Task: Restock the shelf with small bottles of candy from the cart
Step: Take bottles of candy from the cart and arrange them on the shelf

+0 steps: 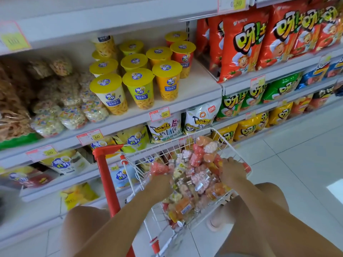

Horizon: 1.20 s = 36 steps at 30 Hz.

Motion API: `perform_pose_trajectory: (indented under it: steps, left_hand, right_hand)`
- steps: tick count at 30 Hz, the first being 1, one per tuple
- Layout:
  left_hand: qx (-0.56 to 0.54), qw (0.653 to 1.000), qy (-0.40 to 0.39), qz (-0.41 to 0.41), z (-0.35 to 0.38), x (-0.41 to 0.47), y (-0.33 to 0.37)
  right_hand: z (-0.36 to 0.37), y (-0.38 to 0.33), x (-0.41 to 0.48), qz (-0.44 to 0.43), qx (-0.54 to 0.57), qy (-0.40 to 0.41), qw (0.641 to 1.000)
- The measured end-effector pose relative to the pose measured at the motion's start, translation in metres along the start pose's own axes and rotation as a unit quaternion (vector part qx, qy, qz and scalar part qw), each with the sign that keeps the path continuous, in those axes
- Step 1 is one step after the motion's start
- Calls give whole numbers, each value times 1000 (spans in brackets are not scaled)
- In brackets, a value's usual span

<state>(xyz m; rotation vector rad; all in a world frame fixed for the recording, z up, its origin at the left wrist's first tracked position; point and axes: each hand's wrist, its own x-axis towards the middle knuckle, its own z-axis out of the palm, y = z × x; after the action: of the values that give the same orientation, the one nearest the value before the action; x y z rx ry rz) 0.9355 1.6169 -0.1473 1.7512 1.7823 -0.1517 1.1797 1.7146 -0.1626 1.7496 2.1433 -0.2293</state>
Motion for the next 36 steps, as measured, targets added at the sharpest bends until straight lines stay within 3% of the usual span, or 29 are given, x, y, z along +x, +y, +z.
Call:
perform_pose_trajectory:
  steps: [5,8,12,16,21,23,24,26,28,29,31,36]
  left_hand:
    - [23,995,-84,38,30,3,19]
    - [84,991,-95,45,48,4,33]
    - [158,984,-78,14,58,6,48]
    - [112,991,-73,-17,58,5,43]
    - [-128,988,-33,-76,4,-11,37]
    - [-341,934,-37,-101,-32,-26,31]
    - [-473,874,-52,-96,-48,-35,28]
    - [-697,711,-56,-77,-81,-58,23]
    - [-827,559,-40,-47,-112,-80,16]
    - [-855,516,-50,-24,-128,-92,13]
    - [-870,484,-87,25,-158,-118,12]
    - [-802,582,-3,135,-214,-163,-8]
  right_hand:
    - [9,-3,3,-4,12,46,999]
    - [12,2,2,5,175,77,982]
    - [3,6,-6,11,491,110,864]
    - [-36,2,-20,-2,725,57,686]
    - [-91,-10,-33,-48,797,16,602]
    - [-109,-15,-36,-61,812,5,580]
    - [-118,-18,-39,-75,812,-1,579]
    - [-139,-26,-46,-98,806,-6,583]
    - [-163,-37,-54,-112,799,4,590]
    - [-176,-43,-58,-121,797,12,592]
    - [-203,-56,-68,-146,789,31,596]
    - [-274,-94,-101,-250,753,76,604]
